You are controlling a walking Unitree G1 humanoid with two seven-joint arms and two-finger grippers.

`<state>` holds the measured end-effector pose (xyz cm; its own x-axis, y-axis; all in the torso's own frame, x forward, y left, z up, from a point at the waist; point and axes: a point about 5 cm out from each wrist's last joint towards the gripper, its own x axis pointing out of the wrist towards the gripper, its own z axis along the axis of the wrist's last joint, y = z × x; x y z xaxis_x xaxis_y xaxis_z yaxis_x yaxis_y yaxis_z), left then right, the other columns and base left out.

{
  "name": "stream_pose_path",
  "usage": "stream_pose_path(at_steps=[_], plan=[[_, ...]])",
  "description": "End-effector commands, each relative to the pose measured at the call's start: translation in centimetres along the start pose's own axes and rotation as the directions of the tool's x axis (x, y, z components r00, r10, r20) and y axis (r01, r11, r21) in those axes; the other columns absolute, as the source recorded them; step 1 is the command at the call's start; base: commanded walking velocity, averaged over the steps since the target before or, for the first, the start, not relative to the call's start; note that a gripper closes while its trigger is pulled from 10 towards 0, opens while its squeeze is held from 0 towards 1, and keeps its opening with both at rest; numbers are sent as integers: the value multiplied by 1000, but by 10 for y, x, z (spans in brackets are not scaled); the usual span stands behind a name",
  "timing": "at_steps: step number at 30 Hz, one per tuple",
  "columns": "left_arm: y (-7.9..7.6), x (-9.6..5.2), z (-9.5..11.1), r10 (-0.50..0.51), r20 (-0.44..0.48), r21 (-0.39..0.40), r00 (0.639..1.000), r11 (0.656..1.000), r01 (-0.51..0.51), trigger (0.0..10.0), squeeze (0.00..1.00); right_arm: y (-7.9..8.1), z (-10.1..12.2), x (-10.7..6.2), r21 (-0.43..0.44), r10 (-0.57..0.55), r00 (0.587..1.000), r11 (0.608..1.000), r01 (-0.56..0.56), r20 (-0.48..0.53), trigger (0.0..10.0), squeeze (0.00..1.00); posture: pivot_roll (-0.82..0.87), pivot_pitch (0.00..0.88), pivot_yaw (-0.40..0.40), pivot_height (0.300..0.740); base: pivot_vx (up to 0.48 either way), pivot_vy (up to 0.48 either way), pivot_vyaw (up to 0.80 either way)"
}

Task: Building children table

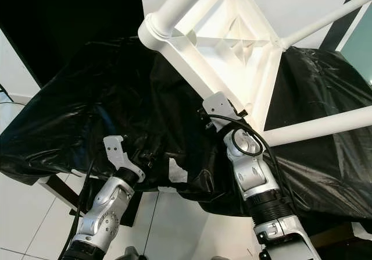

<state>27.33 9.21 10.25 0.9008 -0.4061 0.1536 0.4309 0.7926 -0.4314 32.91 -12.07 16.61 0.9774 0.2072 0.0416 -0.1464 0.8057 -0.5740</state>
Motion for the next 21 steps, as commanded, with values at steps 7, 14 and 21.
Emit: stream_pose_path(at_steps=[7, 14, 21], plan=[[-14, -3, -1, -284, -9, 17, 959, 959, 284, 10000, 0, -2, 8, -4, 266, -36, 998, 964, 20, 56, 0, 0, -79, 44, 2, 740, 0, 0, 0], [-15, -3, -1, -286, -12, 20, 958, 958, 286, 10000, 0, -15, -3, -7, 550, -143, 989, 825, 131, -20, 0, 0, -76, 47, 4, 740, 0, 0, 0], [-15, -4, -1, -293, -17, 23, 956, 956, 293, 10000, 0, -15, -3, -7, 561, -129, 991, 819, 116, -17, 0, 0, -79, 50, 12, 740, 0, 0, 0]])
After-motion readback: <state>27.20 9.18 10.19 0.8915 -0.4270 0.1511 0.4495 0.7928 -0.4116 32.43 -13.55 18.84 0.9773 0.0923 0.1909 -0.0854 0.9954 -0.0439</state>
